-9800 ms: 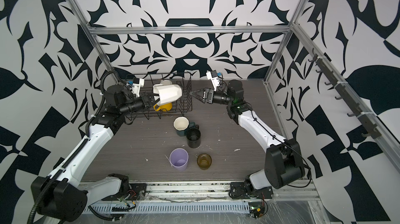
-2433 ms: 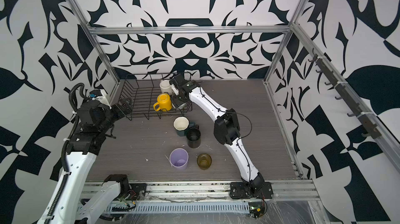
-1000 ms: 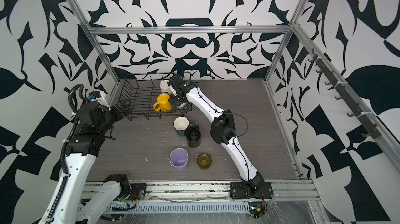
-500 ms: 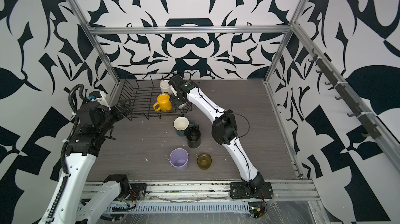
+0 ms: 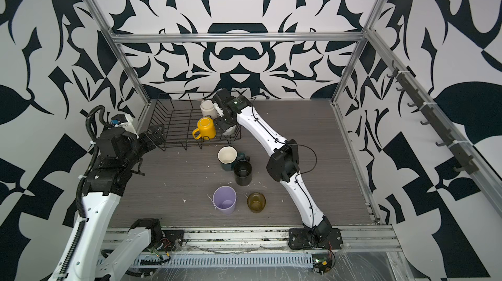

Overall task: Load cups into a dish rack
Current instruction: Place the cup upside down at the dish rack.

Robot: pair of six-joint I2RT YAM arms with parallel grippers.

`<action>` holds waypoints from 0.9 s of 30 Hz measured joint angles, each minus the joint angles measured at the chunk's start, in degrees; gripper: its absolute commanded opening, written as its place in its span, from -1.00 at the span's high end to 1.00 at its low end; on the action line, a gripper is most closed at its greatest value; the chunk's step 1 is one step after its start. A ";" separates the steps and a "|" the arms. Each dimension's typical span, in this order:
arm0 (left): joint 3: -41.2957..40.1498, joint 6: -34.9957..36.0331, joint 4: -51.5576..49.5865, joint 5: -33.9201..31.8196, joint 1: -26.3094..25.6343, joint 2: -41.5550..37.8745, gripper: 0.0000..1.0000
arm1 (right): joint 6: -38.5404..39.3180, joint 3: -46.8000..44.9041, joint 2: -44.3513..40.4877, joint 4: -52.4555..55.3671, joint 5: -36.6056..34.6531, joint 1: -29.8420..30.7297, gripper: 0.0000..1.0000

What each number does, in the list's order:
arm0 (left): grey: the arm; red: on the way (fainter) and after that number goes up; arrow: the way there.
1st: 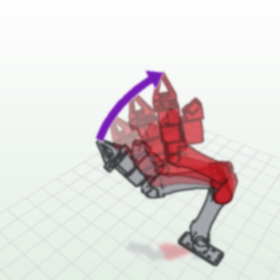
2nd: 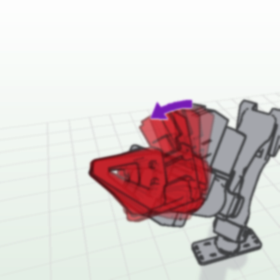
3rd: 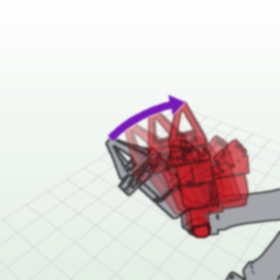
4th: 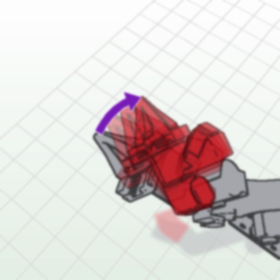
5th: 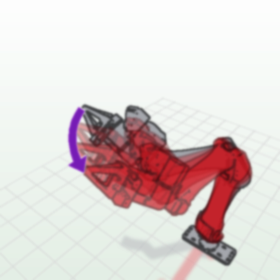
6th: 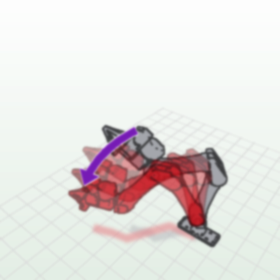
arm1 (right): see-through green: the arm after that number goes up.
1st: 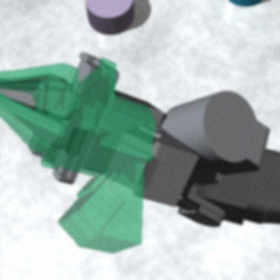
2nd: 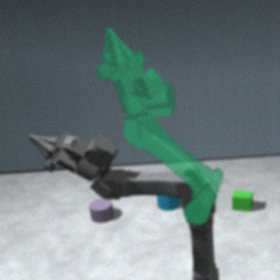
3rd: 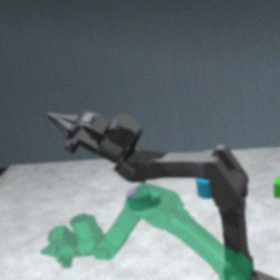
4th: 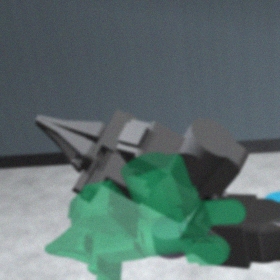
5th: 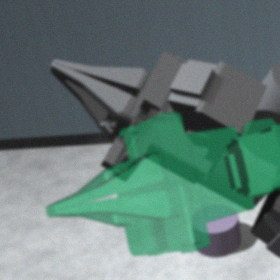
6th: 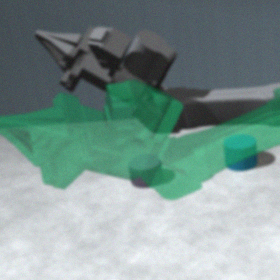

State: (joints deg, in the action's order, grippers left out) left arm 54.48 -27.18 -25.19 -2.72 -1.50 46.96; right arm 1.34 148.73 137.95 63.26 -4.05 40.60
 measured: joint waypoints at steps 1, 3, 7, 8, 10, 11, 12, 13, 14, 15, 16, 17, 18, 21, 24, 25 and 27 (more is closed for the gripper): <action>-0.02 0.00 0.00 0.13 0.00 0.00 -0.98 | 0.22 0.59 0.00 -0.02 0.11 0.00 0.39; 0.00 -0.02 0.00 0.24 0.00 0.04 -0.99 | 0.48 0.98 0.00 -0.02 0.46 0.00 0.41; -0.02 -0.04 0.00 0.46 0.00 0.13 -0.98 | 1.09 1.07 0.00 1.46 0.87 0.07 0.42; -0.02 -0.04 0.00 0.52 0.00 0.15 -0.98 | 1.29 1.22 0.02 1.97 0.90 0.11 0.43; 0.00 -0.11 0.00 0.59 0.00 0.15 -0.98 | 1.70 1.55 0.11 2.89 0.94 0.17 0.43; 0.00 -0.17 0.00 0.61 0.00 0.15 -0.98 | 1.79 1.55 0.13 3.08 1.03 0.22 0.44; 0.00 -0.22 0.00 0.61 0.00 0.15 -0.98 | 1.92 1.64 0.22 3.17 1.05 0.26 0.44; -0.02 -0.22 0.00 0.61 0.00 0.15 -0.98 | 1.99 1.88 0.37 3.19 1.07 0.31 0.44; -0.02 -0.24 0.00 0.61 0.00 0.15 -0.99 | 2.08 2.10 0.55 3.19 1.09 0.33 0.44; 0.00 -0.24 0.00 0.63 0.00 0.20 -0.99 | 2.12 2.32 0.72 3.10 1.14 0.33 0.44; -0.02 -0.26 0.00 0.66 0.00 0.26 -0.99 | 2.16 2.58 0.94 3.06 1.22 0.31 0.44; 0.00 -0.26 0.00 0.70 0.00 0.35 -0.99 | 2.16 2.89 1.14 3.06 1.27 0.31 0.44; 0.00 -0.26 0.00 0.79 0.00 0.46 -0.98 | 2.16 3.26 1.42 2.99 1.25 0.31 0.45; -0.02 -0.37 0.00 1.01 0.00 0.68 -0.98 | 2.19 3.89 2.80 2.82 1.44 0.33 0.45; -0.02 -0.44 0.00 1.09 0.00 0.76 -0.99 | 2.21 4.17 5.16 1.90 1.29 0.24 0.46; 0.00 -0.46 0.02 1.14 0.00 0.79 -0.99 | 2.23 4.20 6.01 1.53 1.27 0.17 0.46; 0.00 -0.48 0.02 1.25 0.00 0.79 -0.98 | 2.16 4.22 7.45 0.22 1.29 0.13 0.46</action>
State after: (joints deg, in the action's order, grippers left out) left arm 54.48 -27.66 -25.17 -1.48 -1.50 47.75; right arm 3.51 152.94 145.40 63.48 -2.76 40.73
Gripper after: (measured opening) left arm 0.993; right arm 0.818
